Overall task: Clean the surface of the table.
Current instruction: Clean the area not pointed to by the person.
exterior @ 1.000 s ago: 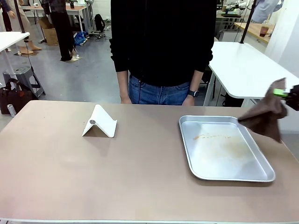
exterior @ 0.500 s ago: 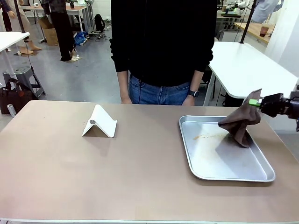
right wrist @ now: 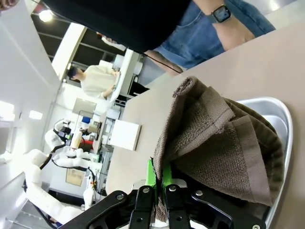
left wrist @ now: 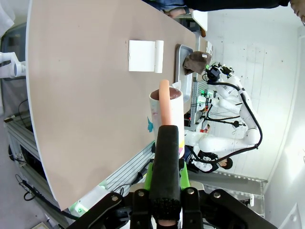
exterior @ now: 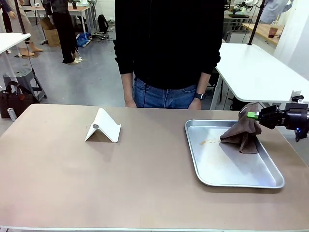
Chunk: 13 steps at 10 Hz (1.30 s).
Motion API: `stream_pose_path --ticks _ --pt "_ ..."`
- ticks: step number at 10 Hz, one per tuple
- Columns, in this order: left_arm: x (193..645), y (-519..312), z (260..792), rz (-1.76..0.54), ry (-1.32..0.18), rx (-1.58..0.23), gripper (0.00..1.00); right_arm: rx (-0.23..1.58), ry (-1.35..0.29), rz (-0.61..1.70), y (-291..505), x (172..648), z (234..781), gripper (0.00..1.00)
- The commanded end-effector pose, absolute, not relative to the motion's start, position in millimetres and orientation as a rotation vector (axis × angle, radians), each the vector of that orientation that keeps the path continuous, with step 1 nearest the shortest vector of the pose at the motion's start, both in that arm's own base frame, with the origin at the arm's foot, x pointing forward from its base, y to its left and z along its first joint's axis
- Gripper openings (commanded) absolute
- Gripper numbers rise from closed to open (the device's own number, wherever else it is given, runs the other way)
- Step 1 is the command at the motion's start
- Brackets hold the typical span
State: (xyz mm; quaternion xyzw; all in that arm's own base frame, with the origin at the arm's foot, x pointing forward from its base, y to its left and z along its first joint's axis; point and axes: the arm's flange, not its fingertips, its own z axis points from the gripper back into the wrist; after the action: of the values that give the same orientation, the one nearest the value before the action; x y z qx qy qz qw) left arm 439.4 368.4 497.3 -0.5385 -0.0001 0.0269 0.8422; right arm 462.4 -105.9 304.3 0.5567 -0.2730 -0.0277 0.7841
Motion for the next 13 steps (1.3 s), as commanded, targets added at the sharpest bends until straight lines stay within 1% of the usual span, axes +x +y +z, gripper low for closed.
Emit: stream_pose_path --ticks 1,3,5,6,7,10,13 --pt "436.7 369.4 504.1 0.058 0.01 -1.139 0.22 1.196 -0.586 -0.065 -105.9 462.5 303.3 0.05" --pt "436.7 369.4 504.1 0.058 0.01 -1.139 0.22 1.083 -0.474 -0.035 -96.4 482.6 301.1 0.05" --pt "436.7 369.4 504.1 0.058 0.01 -1.139 0.22 1.035 -0.401 0.05 -75.2 490.0 306.1 0.05" --pt "436.7 369.4 504.1 0.058 0.01 -1.139 0.22 0.992 -0.381 0.064 -67.1 494.5 305.1 0.05" --pt "436.7 369.4 504.1 0.058 0.01 -1.139 0.22 0.889 -0.42 0.092 -56.6 499.4 302.5 0.05" --pt "436.7 369.4 504.1 0.058 0.01 -1.139 0.22 0.792 -0.321 0.21 -25.1 504.9 290.8 0.05" --pt "436.7 369.4 504.1 0.058 0.01 -1.139 0.22 0.734 -0.237 0.25 -6.3 510.4 273.2 0.05"
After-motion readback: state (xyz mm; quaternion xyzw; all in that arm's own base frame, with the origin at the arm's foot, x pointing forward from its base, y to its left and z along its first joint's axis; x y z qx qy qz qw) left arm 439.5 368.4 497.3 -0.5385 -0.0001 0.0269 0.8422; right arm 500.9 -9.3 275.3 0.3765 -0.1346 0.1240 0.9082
